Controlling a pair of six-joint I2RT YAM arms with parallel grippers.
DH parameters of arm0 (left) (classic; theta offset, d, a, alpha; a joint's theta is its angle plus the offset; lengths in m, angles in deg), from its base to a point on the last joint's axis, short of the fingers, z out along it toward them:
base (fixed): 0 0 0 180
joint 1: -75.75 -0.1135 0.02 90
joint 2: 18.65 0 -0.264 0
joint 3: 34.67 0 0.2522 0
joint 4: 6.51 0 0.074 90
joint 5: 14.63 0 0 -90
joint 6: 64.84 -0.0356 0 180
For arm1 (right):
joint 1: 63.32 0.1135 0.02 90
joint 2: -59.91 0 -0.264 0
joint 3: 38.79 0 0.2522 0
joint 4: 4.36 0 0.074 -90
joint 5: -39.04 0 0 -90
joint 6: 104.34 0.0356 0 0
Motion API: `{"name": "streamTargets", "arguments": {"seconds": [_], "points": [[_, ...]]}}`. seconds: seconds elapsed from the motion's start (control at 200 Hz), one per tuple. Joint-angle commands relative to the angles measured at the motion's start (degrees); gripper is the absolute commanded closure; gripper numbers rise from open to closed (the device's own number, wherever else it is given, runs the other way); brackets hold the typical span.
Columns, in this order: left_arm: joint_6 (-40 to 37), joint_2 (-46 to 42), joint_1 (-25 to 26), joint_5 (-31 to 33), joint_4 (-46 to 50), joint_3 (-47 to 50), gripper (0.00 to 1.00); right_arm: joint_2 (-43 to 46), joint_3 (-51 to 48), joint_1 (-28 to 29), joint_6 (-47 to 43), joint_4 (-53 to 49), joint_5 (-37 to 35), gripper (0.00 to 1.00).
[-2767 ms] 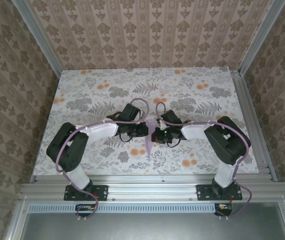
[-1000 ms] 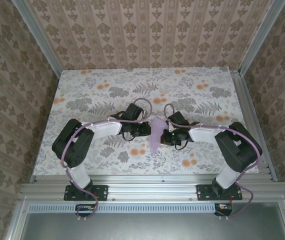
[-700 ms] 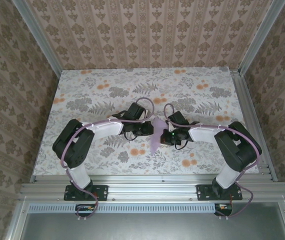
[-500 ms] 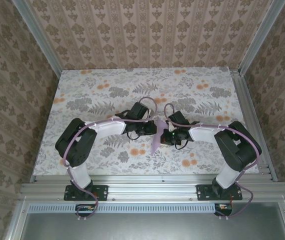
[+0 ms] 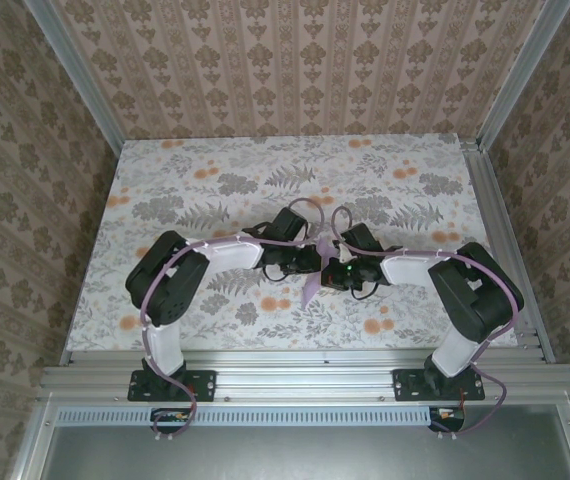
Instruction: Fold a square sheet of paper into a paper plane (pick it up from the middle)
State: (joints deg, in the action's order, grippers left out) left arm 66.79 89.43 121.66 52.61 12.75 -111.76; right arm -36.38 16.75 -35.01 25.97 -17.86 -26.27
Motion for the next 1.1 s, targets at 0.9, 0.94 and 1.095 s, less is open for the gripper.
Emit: {"name": "streamTargets", "arguments": {"seconds": [0.9,0.94,1.095], "points": [[-3.3,6.5,0.6,-0.3,2.4,-3.7,0.85,2.8,-4.3,-0.7,1.4,4.4,-0.6,0.98],[-3.9,6.6,0.7,0.0,3.0,-3.9,0.85,3.4,-4.2,-0.8,1.3,4.1,-0.6,0.96],[-4.7,6.7,0.5,-0.1,3.3,-3.7,0.83,6.2,-5.1,-2.2,2.1,4.6,0.6,0.93]]}}
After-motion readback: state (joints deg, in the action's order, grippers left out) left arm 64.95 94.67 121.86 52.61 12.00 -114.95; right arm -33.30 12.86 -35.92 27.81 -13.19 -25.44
